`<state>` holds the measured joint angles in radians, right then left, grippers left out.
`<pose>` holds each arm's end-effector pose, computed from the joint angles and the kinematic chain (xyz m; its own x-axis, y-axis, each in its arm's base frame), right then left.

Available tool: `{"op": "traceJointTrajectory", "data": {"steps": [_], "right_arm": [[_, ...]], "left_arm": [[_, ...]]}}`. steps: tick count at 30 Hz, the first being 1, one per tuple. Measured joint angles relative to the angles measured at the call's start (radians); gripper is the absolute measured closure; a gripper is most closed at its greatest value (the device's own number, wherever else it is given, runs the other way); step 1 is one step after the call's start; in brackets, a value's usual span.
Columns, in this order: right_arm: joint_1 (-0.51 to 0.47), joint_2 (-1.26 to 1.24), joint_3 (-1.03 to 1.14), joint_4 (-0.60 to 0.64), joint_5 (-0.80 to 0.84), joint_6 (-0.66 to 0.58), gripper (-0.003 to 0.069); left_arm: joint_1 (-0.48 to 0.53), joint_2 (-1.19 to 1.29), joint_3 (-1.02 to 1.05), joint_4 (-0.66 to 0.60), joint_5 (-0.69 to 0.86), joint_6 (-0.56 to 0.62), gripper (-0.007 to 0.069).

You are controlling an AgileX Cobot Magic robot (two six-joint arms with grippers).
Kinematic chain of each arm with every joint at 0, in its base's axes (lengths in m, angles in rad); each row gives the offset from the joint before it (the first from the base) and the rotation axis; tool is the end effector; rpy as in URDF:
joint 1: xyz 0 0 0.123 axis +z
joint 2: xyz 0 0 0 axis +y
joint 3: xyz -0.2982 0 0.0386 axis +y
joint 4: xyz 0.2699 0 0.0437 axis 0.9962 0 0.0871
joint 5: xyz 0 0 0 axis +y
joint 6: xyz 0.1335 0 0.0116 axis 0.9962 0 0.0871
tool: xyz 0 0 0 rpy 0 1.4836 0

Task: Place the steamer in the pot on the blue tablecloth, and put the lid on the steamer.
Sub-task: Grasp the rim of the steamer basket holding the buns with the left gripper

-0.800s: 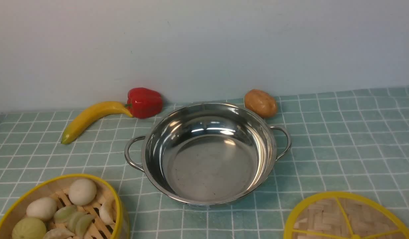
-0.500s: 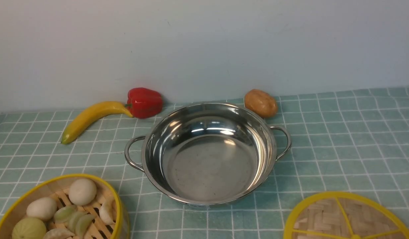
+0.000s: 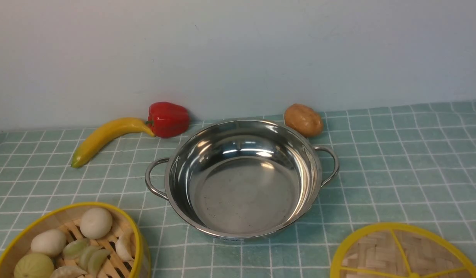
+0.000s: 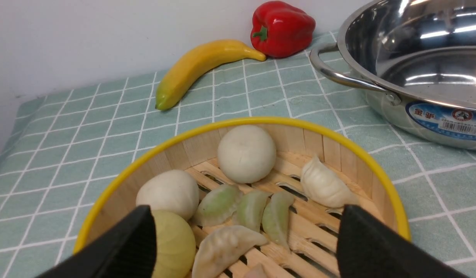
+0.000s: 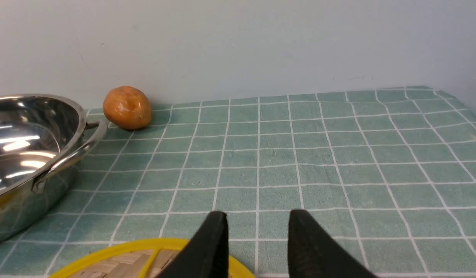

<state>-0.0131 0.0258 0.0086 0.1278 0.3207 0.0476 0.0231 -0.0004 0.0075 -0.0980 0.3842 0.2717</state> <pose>0.1034 0.0040 0.1685 -0.2629 0.1715 -0.9495 0.0188 0.9848 0.1726 0.0999 -0.0026 0.1633 -0.2908 0.1730 -0.9410 0.0653 0.9848 0.1609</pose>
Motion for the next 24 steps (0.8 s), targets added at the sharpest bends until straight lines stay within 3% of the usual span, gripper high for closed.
{"op": "traceJointTrajectory", "data": {"steps": [10,15,21,24], "right_arm": [[0.0,0.0,0.0,0.0,0.0,0.0,0.0419],[0.0,0.0,0.0,0.0,0.0,0.0,0.0419],[0.0,0.0,0.0,0.0,0.0,0.0,0.0419],[0.0,0.0,0.0,0.0,0.0,0.0,0.0419]], "left_arm": [[0.0,0.0,0.0,-0.023,-0.045,-0.01,0.0046],[0.0,0.0,0.0,-0.193,-0.11,-0.075,0.0046],[0.0,0.0,0.0,-0.54,-0.282,-0.157,0.0046],[0.0,0.0,0.0,-0.632,-0.337,-0.167,0.0046]]}}
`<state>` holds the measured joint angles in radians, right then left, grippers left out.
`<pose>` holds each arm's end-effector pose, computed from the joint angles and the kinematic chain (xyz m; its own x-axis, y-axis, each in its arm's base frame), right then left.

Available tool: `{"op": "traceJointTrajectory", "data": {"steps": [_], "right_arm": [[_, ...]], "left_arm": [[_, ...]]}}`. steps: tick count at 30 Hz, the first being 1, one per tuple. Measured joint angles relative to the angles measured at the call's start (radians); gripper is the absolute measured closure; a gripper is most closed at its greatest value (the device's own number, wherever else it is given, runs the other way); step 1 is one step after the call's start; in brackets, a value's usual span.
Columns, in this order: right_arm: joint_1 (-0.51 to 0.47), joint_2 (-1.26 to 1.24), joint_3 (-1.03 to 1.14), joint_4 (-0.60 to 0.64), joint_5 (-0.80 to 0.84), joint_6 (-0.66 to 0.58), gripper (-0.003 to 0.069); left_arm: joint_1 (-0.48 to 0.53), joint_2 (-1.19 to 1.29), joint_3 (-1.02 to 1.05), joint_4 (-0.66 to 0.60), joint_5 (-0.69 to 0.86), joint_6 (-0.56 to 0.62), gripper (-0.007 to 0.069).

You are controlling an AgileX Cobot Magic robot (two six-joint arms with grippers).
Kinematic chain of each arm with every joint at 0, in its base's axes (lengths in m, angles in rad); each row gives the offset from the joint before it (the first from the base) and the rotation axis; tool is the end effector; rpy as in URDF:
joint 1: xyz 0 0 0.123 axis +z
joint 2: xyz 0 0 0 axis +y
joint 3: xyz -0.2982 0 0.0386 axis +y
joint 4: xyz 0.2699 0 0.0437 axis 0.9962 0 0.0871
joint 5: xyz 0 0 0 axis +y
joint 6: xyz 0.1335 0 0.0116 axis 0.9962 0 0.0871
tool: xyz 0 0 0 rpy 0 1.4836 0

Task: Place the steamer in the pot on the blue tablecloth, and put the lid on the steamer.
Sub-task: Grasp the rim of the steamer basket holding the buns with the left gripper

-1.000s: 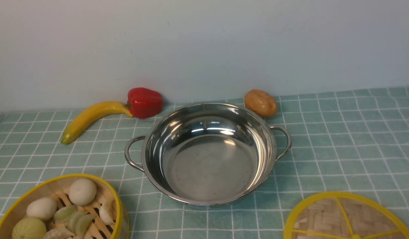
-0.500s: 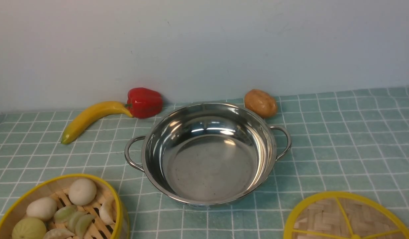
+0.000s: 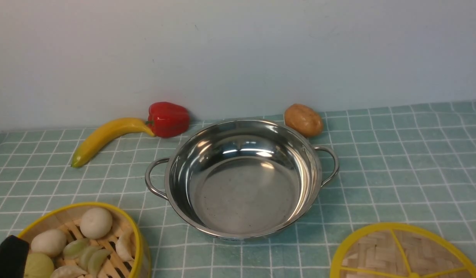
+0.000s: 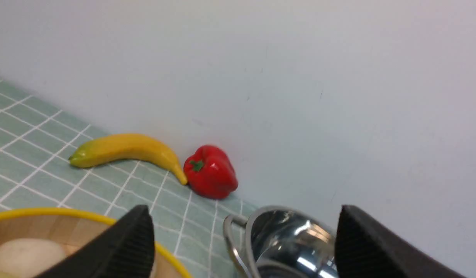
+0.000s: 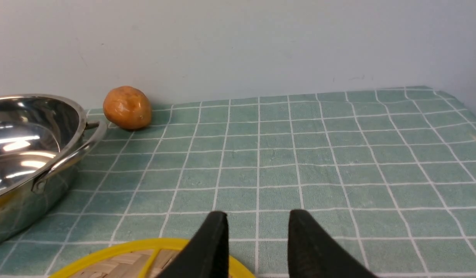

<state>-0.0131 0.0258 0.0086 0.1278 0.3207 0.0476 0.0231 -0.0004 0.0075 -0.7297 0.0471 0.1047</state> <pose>0.1034 0.0040 0.1685 -0.2629 0.1715 -0.9495 0.0188 0.9848 0.1726 0.1059 -0.0018 0.2092 0.0316 -0.5838 -0.8113 0.0330 0.8119 -0.5829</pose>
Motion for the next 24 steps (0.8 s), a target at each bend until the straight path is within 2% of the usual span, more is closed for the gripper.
{"op": "traceJointTrajectory", "data": {"steps": [4,15,21,23,24], "right_arm": [[0.0,0.0,0.0,0.0,0.0,0.0,0.0419],[0.0,0.0,0.0,0.0,0.0,0.0,0.0419],[0.0,0.0,0.0,0.0,0.0,0.0,0.0419],[0.0,0.0,0.0,0.0,0.0,0.0,0.0419],[0.0,0.0,0.0,0.0,0.0,0.0,0.0419]], "left_arm": [[0.0,0.0,0.0,-0.038,0.012,-0.003,0.0046],[0.0,0.0,-0.001,-0.045,0.069,-0.007,0.0047],[0.0,0.042,-0.157,-0.02,0.32,0.097,0.01],[0.0,0.153,-0.286,-0.006,0.484,0.171,0.0144],[0.0,0.162,-0.296,-0.005,0.496,0.176,0.0149]]}}
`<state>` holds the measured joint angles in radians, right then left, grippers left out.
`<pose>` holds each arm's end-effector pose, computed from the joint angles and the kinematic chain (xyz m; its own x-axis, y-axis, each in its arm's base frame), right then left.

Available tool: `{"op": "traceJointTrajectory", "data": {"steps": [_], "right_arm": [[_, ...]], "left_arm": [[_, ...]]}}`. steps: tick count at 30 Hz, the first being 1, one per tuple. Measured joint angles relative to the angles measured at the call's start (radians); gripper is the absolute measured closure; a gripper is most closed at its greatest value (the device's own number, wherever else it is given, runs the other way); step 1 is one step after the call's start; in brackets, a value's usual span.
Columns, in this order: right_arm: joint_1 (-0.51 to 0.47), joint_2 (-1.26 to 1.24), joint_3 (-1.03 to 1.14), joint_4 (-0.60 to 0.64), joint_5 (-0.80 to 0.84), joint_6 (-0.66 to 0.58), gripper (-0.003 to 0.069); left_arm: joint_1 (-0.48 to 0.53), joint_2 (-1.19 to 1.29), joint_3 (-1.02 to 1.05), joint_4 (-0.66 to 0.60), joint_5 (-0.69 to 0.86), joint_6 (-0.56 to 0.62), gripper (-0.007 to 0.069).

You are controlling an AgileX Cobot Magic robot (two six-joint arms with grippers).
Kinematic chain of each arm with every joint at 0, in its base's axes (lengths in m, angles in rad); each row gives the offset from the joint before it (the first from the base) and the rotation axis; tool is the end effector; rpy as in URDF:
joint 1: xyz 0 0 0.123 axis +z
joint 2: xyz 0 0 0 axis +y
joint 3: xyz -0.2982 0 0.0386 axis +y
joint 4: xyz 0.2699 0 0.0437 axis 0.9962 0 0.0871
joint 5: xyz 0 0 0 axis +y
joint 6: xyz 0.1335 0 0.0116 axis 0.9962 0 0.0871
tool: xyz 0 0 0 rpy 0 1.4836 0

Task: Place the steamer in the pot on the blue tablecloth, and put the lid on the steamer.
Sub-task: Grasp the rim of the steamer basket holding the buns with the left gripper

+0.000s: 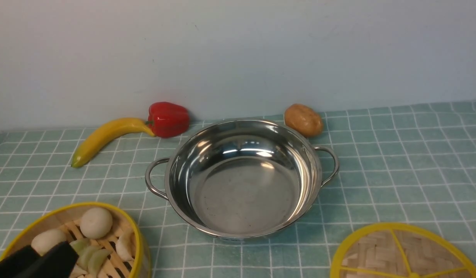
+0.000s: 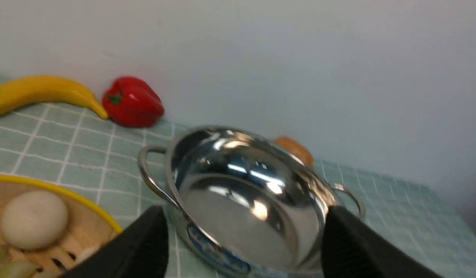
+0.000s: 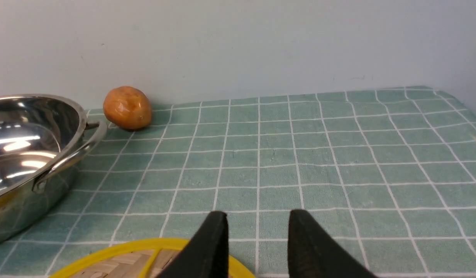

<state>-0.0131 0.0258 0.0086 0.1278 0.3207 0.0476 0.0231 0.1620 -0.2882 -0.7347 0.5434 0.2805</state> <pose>0.1034 0.0040 0.1685 -0.2629 0.1715 -0.9495 0.0188 0.9848 0.1726 0.0982 -0.0442 0.2605 -0.3089 -0.3532 -0.8831 0.2189 0.8772 -0.4274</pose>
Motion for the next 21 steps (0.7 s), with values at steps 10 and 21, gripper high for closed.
{"op": "traceJointTrajectory", "data": {"steps": [10,21], "right_arm": [[0.0,0.0,0.0,0.0,0.0,0.0,0.0419],[0.0,0.0,0.0,0.0,0.0,0.0,0.0419]], "left_arm": [[-0.002,0.55,-0.483,0.336,0.651,0.101,0.0257],[-0.01,0.974,-0.553,0.462,0.672,0.038,0.0258]]}}
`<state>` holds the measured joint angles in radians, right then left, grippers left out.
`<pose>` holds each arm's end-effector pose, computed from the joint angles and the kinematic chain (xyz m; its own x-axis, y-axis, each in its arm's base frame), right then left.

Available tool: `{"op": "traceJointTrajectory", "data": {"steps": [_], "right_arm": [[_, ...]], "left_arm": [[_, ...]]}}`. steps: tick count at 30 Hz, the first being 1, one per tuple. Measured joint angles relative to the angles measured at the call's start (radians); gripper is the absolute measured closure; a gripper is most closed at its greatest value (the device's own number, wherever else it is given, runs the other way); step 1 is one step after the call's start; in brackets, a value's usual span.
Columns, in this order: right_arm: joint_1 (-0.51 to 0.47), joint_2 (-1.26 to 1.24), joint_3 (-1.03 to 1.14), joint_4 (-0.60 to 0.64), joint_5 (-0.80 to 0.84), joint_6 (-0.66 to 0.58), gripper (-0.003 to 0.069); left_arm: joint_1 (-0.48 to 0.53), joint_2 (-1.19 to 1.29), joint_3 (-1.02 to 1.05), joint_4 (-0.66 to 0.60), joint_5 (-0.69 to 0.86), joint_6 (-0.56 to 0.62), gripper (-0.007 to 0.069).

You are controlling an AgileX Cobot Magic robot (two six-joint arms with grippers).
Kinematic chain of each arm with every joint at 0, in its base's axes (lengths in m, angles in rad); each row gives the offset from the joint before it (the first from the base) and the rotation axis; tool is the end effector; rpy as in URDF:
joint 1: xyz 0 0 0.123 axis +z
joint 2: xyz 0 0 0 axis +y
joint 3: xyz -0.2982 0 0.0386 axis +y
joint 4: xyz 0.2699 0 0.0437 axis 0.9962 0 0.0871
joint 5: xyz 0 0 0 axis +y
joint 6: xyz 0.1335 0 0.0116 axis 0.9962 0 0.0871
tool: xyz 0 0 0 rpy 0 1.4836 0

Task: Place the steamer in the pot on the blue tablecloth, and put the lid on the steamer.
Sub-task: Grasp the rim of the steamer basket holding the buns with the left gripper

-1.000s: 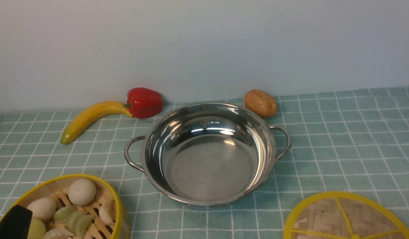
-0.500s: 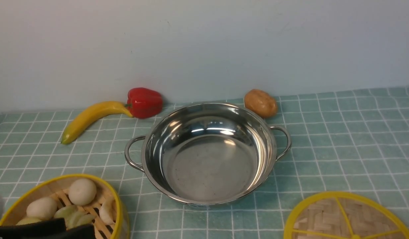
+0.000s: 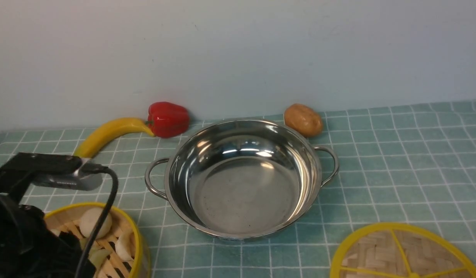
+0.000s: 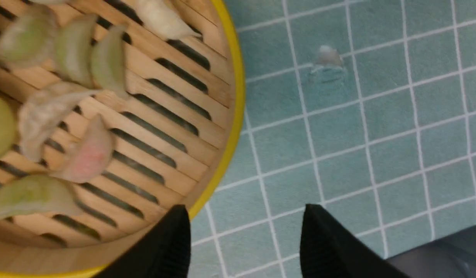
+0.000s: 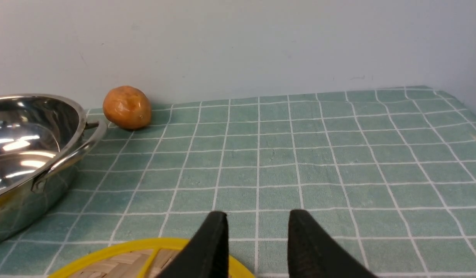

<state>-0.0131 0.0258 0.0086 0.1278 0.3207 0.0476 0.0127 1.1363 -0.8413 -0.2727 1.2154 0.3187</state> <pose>0.1034 0.0040 0.1685 -0.2629 0.1715 -0.9495 0.0188 0.9848 0.1726 0.2014 -0.0313 0.2451 -0.9568 0.2006 -0.2103 0.2443 0.9471 -0.2081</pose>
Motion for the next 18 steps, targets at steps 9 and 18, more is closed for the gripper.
{"op": "traceJointTrajectory", "data": {"steps": [9,18], "right_arm": [[0.0,0.0,0.0,0.0,0.0,0.0,0.0419],[0.0,0.0,0.0,0.0,0.0,0.0,0.0419]], "left_arm": [[-0.05,0.21,-0.001,-0.014,0.005,0.066,0.0258],[-0.183,0.414,-0.001,0.094,-0.041,0.05,0.0258]]}}
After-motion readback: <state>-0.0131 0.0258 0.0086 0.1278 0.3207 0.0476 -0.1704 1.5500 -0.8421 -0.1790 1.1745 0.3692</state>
